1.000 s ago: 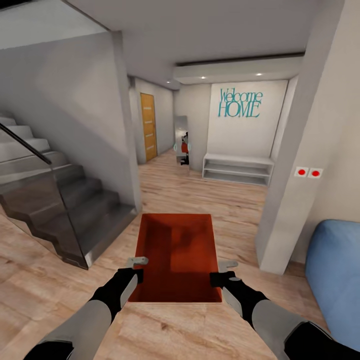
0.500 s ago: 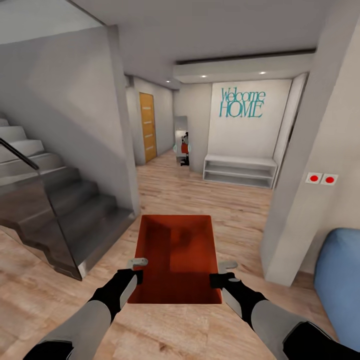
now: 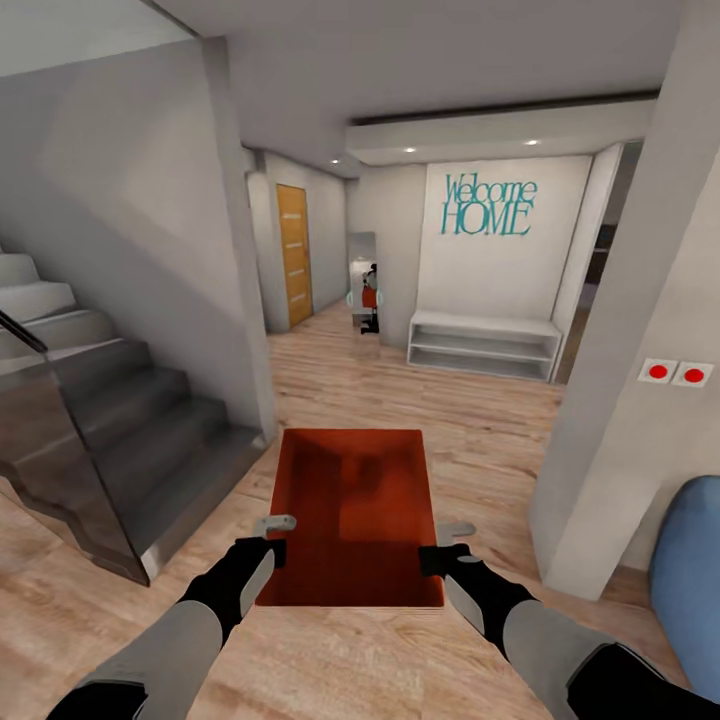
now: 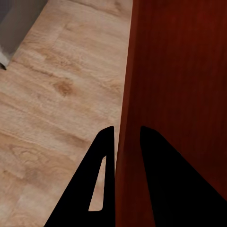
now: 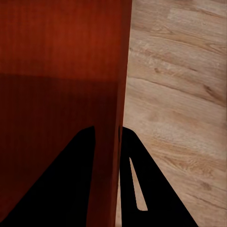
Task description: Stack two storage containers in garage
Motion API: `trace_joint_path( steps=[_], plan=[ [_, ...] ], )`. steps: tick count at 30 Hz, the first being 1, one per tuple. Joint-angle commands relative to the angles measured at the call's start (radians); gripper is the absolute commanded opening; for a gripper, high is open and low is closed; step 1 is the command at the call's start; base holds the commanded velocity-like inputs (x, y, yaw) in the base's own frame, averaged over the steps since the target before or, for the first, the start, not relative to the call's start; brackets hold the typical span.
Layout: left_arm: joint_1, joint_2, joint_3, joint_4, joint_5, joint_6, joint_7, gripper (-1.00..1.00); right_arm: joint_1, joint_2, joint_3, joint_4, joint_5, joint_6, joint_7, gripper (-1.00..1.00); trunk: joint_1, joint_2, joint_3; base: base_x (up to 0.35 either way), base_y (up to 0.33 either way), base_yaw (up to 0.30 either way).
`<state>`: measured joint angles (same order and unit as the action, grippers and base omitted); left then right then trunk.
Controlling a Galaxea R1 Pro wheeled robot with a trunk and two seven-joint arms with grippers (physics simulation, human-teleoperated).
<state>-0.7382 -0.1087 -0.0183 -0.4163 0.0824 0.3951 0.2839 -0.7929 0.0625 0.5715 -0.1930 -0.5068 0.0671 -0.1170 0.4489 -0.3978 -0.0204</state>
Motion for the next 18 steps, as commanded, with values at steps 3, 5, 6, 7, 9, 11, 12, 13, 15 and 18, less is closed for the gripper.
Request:
trace_joint_path(
  steps=[3,5,6,7,9,11,12,13,15,18],
  plan=[
    [-0.001,0.017,0.001,-0.045,0.017,0.002,0.006,-1.0,0.0,-0.009,0.007,0.032,-0.024,0.007,-0.006,-1.0,0.001,-0.002,-0.002,0.243,0.0,0.0],
    [-0.001,0.017,0.001,-0.046,0.017,0.002,0.005,-1.0,0.0,-0.009,0.007,0.032,-0.024,0.007,-0.006,-1.0,0.001,-0.002,-0.002,0.195,0.0,0.0],
    [-0.001,0.017,0.001,-0.046,0.017,0.002,0.005,-1.0,0.0,-0.009,0.007,0.032,-0.024,0.007,-0.006,-1.0,0.001,-0.002,-0.002,0.165,0.0,0.0],
    [-0.001,0.017,0.001,-0.047,0.017,0.002,0.005,-1.0,0.0,-0.009,0.007,0.032,-0.024,0.008,-0.006,-1.0,0.001,-0.002,-0.002,0.159,0.0,0.0],
    [-0.001,0.017,0.0,-0.048,0.017,0.002,0.005,-1.0,0.0,-0.009,0.007,0.032,-0.024,0.008,-0.006,-1.0,0.001,-0.002,-0.002,0.14,0.0,0.0],
    [-0.001,0.017,0.0,-0.047,0.017,0.002,0.005,-1.0,0.0,-0.009,0.007,0.032,-0.024,0.008,-0.006,-1.0,0.001,-0.002,-0.002,0.139,0.0,0.0],
    [-0.001,0.017,0.0,-0.047,0.017,0.002,0.005,-1.0,0.0,-0.009,0.007,0.032,-0.024,0.007,-0.006,-1.0,0.001,-0.002,-0.002,0.164,0.0,0.0],
    [-0.001,0.017,0.0,-0.047,0.017,0.001,0.005,-1.0,0.0,-0.009,0.007,0.032,-0.024,0.007,-0.005,-1.0,0.001,-0.002,-0.002,0.225,0.0,0.0],
    [-0.001,0.017,0.0,-0.046,0.017,0.001,0.006,-1.0,0.0,-0.009,0.007,0.032,-0.024,0.007,-0.006,-1.0,0.001,-0.002,-0.002,0.275,0.0,0.0],
    [-0.001,0.017,0.0,-0.045,0.017,0.002,0.006,-1.0,0.0,-0.009,0.007,0.032,-0.023,0.007,-0.006,-1.0,0.001,-0.002,-0.002,0.308,0.0,0.0]
  ],
)
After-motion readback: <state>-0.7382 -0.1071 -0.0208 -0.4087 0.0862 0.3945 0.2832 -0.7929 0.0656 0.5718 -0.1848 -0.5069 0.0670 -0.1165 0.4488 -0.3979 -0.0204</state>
